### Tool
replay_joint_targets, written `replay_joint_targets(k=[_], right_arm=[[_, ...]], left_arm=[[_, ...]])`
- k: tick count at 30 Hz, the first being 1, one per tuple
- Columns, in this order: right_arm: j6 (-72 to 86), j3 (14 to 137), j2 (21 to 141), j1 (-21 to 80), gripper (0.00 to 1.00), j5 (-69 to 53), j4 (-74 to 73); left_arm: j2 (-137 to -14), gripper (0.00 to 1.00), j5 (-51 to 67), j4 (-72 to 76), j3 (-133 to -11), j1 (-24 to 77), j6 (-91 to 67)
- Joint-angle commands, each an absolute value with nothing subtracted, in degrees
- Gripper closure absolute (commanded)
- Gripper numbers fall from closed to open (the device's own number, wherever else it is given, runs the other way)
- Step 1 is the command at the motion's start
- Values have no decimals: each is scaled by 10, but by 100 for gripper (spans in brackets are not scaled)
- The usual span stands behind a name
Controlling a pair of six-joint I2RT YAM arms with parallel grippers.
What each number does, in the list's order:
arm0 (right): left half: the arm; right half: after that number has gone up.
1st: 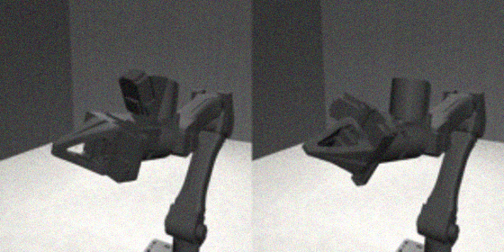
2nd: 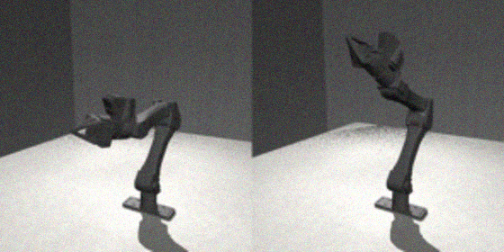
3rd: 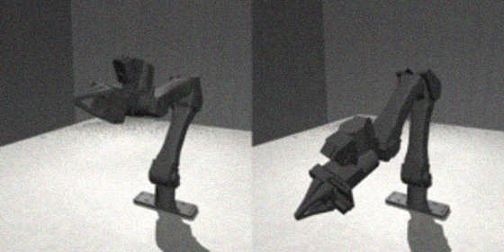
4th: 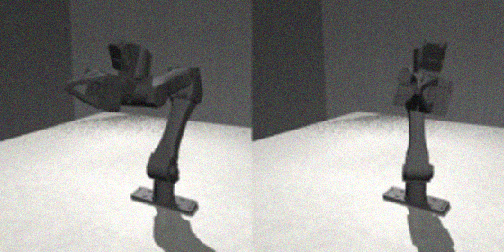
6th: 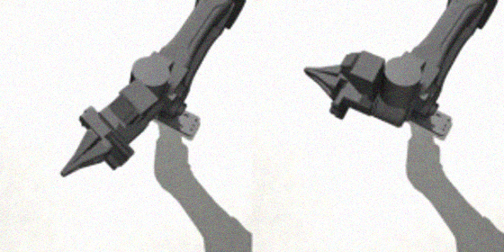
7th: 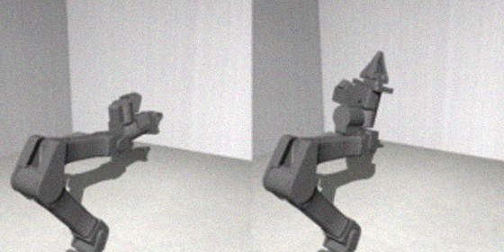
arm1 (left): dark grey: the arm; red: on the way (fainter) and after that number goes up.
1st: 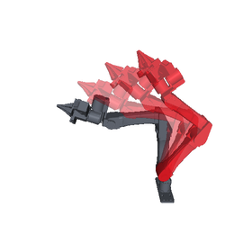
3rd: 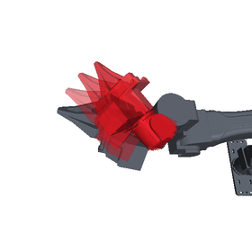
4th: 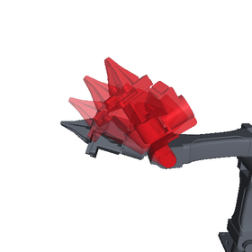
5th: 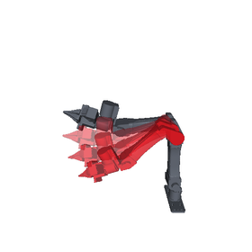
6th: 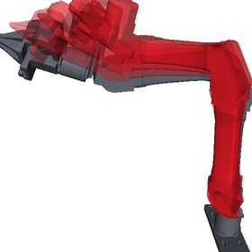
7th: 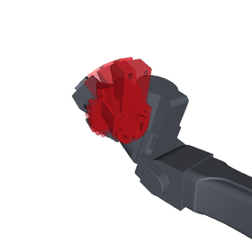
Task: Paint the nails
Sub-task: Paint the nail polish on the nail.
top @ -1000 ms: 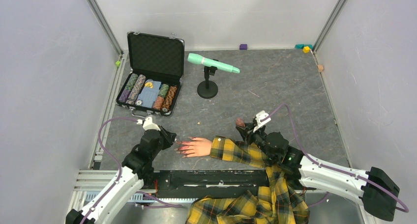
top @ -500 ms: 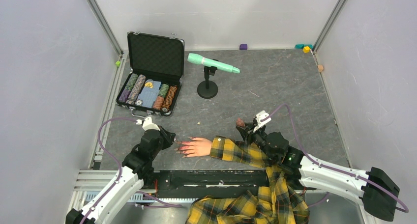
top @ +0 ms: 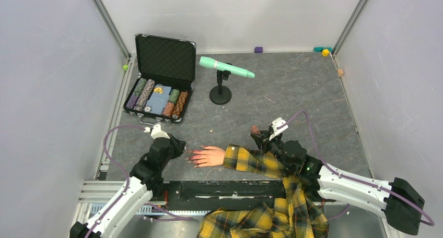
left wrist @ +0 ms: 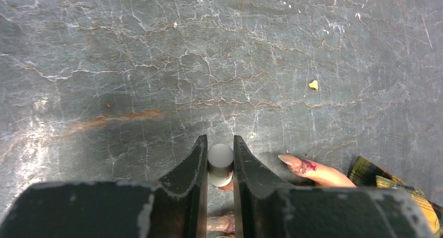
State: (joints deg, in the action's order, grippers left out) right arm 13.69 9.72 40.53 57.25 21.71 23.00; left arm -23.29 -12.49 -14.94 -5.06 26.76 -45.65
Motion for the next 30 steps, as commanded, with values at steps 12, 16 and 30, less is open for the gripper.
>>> replay_joint_targets(k=[12,16,30], right_arm=[[134,99,395,573,100,228,250],[135,99,396,573,100,228,250],[137,100,396,574,100,224,250]], left_arm=[[-163,98,-168,-189,-58,269,-491],[-127,98,-143,-183,-50,268,-472],[-193,98,-92,-130,-53,268,-441]])
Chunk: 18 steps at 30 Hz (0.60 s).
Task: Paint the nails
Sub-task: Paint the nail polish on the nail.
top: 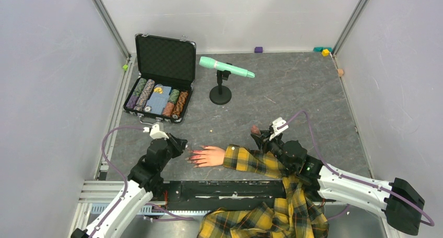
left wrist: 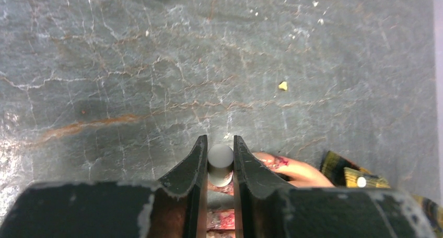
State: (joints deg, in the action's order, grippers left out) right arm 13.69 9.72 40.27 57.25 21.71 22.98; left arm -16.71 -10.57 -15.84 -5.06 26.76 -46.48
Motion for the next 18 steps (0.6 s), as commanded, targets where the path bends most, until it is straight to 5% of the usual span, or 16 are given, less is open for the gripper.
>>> replay_joint_targets(k=[1,18], right_arm=[[137,100,396,573,100,224,250],[136,98,396,573,100,225,250]], left_arm=[[-201,98,-90,-127,-54,269,-439],[-205,98,-92,-121,-53,268,-439]])
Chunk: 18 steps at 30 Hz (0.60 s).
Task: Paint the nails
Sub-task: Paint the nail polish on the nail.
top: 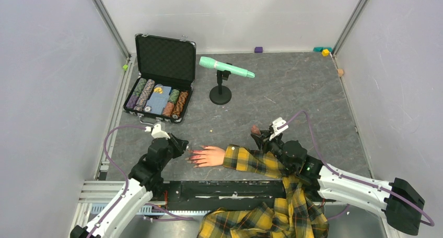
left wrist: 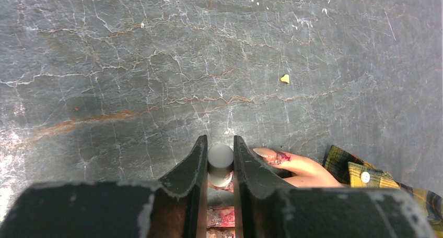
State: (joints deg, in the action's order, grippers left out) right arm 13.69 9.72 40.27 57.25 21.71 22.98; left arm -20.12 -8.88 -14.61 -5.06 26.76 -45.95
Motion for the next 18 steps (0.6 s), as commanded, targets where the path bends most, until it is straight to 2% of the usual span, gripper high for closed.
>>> replay_joint_targets(k=[1,18], right_arm=[[136,98,396,573,100,224,250],[136,97,395,573,100,226,250]], left_arm=[[-206,98,-94,-120,-54,268,-440],[-237,98,-110,-119,-61,268,-448]])
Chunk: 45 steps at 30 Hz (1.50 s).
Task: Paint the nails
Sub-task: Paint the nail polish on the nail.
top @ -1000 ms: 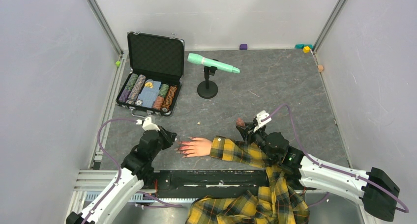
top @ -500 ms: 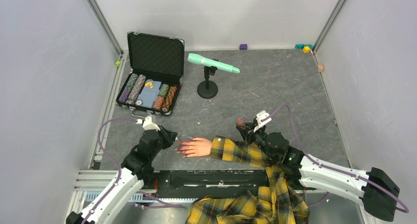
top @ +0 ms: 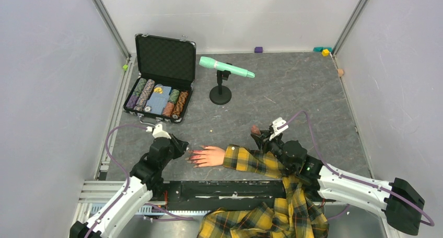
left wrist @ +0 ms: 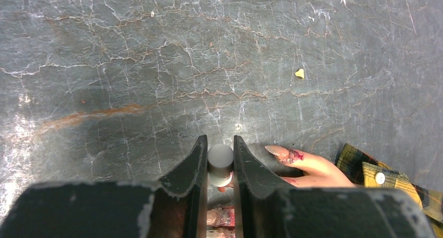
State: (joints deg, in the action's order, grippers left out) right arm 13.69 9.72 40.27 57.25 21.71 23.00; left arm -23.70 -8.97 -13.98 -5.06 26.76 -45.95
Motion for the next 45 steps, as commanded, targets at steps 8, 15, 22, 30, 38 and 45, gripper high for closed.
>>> replay_joint_targets(k=[8,15,22,30,38,45], right_arm=[[136,97,393,573,100,227,248],[136,98,393,573,100,229,248],[136,97,392,573,100,228,248],[136,98,394,573,100,227,249],[132,100,389,573,100,230,243],[118,109,380,573,100,238,231]], left_arm=[[-247,98,-123,-125,-64,268,-456],[-257,98,-125,-124,-67,268,-458],[-254,98,-130,-127,-66,268,-460],[-238,98,-137,-137,-64,268,-468],[-171,98,-127,-174,-58,268,-480],[-81,98,-125,-258,-93,268,-512]])
